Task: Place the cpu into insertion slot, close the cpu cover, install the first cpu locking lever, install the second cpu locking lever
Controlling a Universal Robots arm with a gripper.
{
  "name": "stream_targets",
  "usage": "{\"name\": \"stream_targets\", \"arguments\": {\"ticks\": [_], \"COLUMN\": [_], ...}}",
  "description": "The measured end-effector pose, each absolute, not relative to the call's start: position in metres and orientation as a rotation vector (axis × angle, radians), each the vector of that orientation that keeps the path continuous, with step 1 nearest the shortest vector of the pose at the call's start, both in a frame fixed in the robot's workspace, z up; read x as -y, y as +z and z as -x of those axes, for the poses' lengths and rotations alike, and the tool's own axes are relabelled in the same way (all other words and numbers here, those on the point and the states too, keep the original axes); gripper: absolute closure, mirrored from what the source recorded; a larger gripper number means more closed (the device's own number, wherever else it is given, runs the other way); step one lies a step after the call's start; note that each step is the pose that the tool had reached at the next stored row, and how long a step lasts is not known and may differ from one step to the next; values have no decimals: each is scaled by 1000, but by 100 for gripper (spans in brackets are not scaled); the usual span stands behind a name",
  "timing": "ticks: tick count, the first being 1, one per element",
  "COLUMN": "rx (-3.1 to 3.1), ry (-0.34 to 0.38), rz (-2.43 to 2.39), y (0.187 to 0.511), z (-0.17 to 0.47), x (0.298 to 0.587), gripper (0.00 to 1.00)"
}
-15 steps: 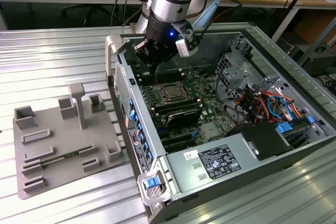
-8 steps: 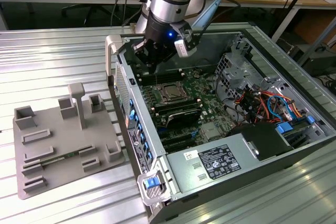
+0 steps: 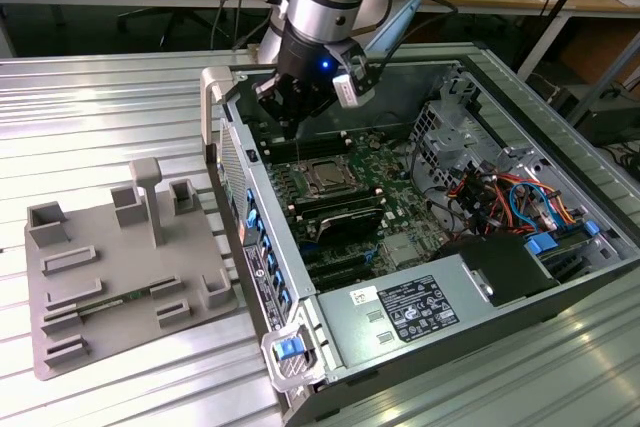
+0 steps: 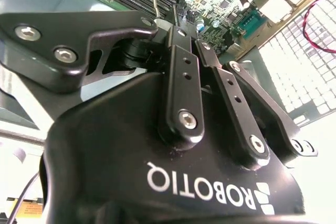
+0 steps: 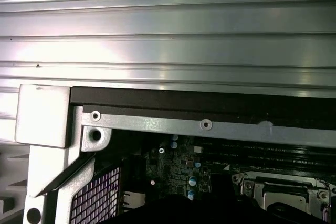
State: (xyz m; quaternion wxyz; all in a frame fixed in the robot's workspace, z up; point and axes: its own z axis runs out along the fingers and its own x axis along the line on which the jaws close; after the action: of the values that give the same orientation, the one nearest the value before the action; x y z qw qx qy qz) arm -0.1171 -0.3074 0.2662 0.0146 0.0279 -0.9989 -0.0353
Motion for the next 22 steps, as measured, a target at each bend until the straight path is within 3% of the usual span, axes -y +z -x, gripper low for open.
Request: {"name": "stream_targets", "arguments": {"ticks": [22], "rx": [3109], "ry": [-110], "rz": [-89], "y": [263], "z": [111], "x": [305], "gripper": [89]}}
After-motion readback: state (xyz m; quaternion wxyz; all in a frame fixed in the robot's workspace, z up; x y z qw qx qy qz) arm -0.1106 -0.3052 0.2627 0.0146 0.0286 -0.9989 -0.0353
